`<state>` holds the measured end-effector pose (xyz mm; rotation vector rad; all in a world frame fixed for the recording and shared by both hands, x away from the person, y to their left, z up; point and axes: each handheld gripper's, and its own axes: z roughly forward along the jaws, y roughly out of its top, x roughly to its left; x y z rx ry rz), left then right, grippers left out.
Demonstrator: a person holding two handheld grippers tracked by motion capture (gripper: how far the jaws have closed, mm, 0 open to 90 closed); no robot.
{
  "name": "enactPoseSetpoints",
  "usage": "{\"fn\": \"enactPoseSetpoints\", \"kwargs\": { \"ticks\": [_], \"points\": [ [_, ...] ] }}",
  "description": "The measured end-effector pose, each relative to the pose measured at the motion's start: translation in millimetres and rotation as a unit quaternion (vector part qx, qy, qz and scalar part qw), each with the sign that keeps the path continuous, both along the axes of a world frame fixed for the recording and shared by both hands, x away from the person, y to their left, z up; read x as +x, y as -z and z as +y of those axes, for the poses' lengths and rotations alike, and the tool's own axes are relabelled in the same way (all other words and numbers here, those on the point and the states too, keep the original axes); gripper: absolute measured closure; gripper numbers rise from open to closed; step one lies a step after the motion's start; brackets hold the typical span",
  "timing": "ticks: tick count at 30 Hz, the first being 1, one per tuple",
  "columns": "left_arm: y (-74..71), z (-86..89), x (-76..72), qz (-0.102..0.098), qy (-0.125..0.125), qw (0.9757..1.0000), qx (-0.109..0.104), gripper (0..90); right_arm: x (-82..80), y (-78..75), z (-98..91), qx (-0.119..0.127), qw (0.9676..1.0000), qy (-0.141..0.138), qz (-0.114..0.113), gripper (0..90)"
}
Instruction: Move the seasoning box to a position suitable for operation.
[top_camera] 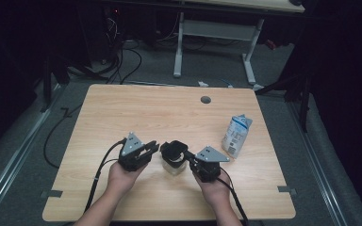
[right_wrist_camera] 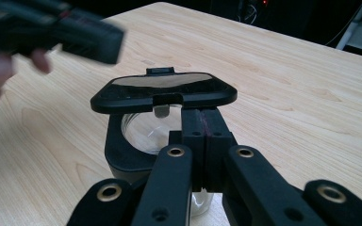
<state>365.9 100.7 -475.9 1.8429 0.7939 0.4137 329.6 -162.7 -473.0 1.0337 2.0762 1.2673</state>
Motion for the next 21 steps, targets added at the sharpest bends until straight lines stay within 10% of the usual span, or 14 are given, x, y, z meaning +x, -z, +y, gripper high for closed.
{"fn": "enactPoseSetpoints", "kwargs": {
  "ticks": [11,21],
  "points": [
    [12.2,-9.2,-39.4,0.027,0.044,0.9987,-0.003,74.0,-1.1,-3.1,2.1,-0.001,1.0000,0.002,-0.002,90.0],
    [2.5,-40.9,-40.9,0.017,0.062,0.9978,-0.015,88.1,-1.7,-7.2,4.3,-0.001,1.0000,-0.001,-0.004,90.0]
  ]
}}
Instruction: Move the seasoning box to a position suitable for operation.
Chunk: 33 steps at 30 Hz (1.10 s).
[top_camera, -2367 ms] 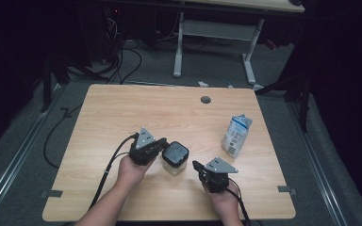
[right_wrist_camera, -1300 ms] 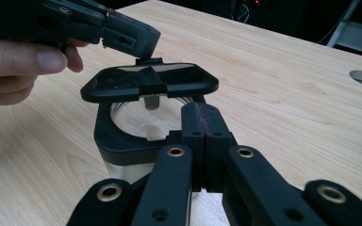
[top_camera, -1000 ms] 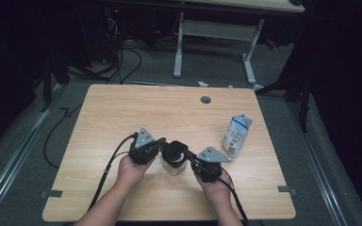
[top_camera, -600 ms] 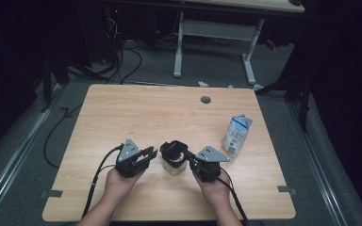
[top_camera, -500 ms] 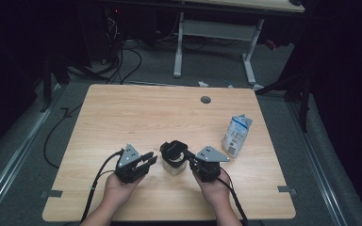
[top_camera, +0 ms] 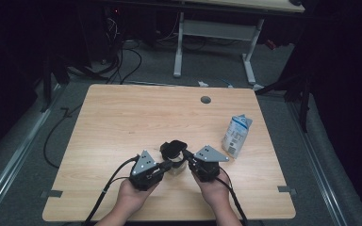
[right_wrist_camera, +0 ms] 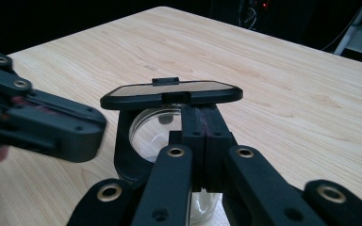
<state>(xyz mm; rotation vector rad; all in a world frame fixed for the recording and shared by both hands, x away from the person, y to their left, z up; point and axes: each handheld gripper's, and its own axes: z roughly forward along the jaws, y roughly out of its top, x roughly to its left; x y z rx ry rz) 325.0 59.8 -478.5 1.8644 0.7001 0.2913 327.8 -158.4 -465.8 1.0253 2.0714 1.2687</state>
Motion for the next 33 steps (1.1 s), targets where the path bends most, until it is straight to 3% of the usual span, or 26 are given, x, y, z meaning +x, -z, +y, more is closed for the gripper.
{"fn": "enactPoseSetpoints", "kwargs": {
  "ticks": [9,15,33],
  "points": [
    [-2.1,-10.6,10.3,-0.008,-0.014,0.9999,-0.001,90.0,-4.6,2.0,-1.1,0.003,1.0000,-0.008,0.001,90.0],
    [-9.5,-8.0,15.2,-0.021,-0.020,0.9996,-0.004,90.0,-5.5,13.9,1.1,0.002,0.9999,-0.011,0.010,90.0],
    [-17.2,8.5,41.2,-0.024,-0.070,0.9972,-0.015,90.0,-8.8,20.4,1.4,0.016,0.9997,-0.016,-0.008,90.0]
  ]
}}
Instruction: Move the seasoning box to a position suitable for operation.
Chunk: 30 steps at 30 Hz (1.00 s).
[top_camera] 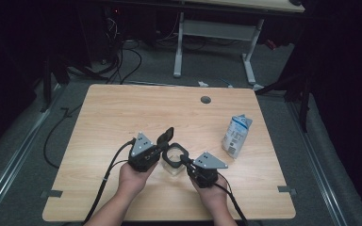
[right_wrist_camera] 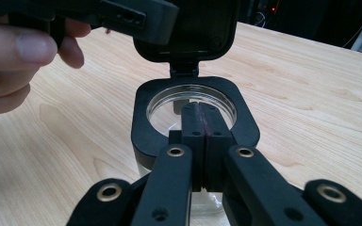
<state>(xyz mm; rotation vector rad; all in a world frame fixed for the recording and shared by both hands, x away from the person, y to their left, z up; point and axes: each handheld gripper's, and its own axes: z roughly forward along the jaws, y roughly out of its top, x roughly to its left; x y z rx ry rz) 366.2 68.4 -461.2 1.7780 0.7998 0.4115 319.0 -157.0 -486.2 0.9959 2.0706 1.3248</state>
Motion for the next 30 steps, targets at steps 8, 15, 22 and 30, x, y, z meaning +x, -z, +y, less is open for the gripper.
{"fn": "enactPoseSetpoints", "kwargs": {
  "ticks": [8,15,22,30],
  "points": [
    [-0.2,2.8,3.0,0.000,-0.014,0.9999,0.001,90.0,0.5,1.7,-0.8,0.006,1.0000,-0.003,-0.001,90.0],
    [0.7,3.5,5.2,0.006,-0.024,0.9997,0.001,90.0,0.6,2.8,-2.0,0.007,0.9999,-0.006,-0.005,90.0],
    [2.7,2.1,6.0,0.011,-0.023,0.9997,0.007,90.0,0.4,3.3,-2.4,0.009,0.9999,-0.010,-0.007,90.0],
    [-2.3,4.7,-2.4,0.003,-0.010,0.9999,0.011,85.6,-0.2,1.0,-4.2,0.009,0.9999,-0.010,0.003,89.6]
  ]
}}
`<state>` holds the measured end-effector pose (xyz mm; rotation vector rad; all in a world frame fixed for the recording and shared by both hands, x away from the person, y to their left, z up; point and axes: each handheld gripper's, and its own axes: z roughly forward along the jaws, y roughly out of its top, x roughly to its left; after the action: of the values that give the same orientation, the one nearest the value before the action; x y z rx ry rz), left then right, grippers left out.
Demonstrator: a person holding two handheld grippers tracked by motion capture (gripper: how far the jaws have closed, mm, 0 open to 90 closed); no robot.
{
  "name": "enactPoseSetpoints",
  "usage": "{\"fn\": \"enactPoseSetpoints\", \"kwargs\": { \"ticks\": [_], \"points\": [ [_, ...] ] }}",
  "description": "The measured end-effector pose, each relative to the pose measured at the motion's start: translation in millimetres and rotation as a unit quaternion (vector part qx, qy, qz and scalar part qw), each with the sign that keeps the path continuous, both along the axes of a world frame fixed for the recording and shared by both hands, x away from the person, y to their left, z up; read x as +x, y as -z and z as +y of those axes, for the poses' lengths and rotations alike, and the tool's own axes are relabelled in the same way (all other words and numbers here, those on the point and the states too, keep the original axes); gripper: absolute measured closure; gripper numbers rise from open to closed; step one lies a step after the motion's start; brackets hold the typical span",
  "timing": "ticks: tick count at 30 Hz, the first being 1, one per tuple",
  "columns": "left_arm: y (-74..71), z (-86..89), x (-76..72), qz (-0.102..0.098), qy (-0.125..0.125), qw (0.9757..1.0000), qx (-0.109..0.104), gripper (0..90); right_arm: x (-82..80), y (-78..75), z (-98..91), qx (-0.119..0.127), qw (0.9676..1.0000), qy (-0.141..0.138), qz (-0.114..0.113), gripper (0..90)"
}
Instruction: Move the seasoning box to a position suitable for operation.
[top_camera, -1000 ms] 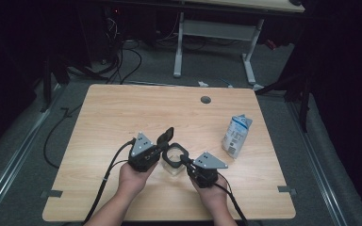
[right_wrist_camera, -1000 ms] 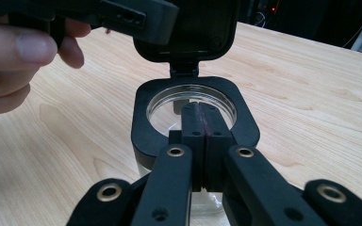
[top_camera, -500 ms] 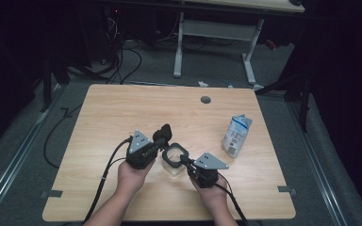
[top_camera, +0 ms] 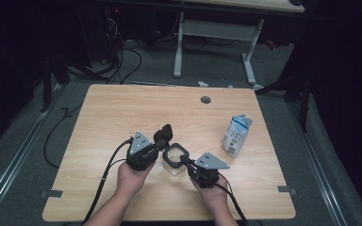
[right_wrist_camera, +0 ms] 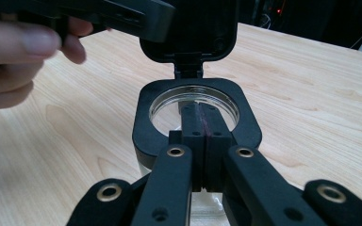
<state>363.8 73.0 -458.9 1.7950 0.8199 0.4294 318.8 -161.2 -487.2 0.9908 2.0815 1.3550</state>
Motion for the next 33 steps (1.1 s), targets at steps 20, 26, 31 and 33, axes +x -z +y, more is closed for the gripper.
{"fn": "enactPoseSetpoints", "kwargs": {
  "ticks": [20,26,31,33],
  "points": [
    [51.9,77.1,-25.8,0.047,-0.021,0.9963,0.069,63.6,1.5,6.3,-37.6,0.000,0.9989,0.047,0.009,71.3],
    [58.7,92.9,-19.3,0.067,-0.032,0.9955,0.058,58.5,3.1,13.3,-50.5,-0.006,0.9965,0.082,0.013,71.0],
    [62.4,100.2,-18.5,0.071,-0.025,0.9954,0.060,53.7,1.1,18.5,-52.5,-0.013,0.9953,0.094,0.022,67.7],
    [60.7,102.7,-19.3,0.066,-0.024,0.9959,0.057,53.7,-0.7,21.5,-50.9,-0.014,0.9951,0.096,0.021,67.0]
  ]
}}
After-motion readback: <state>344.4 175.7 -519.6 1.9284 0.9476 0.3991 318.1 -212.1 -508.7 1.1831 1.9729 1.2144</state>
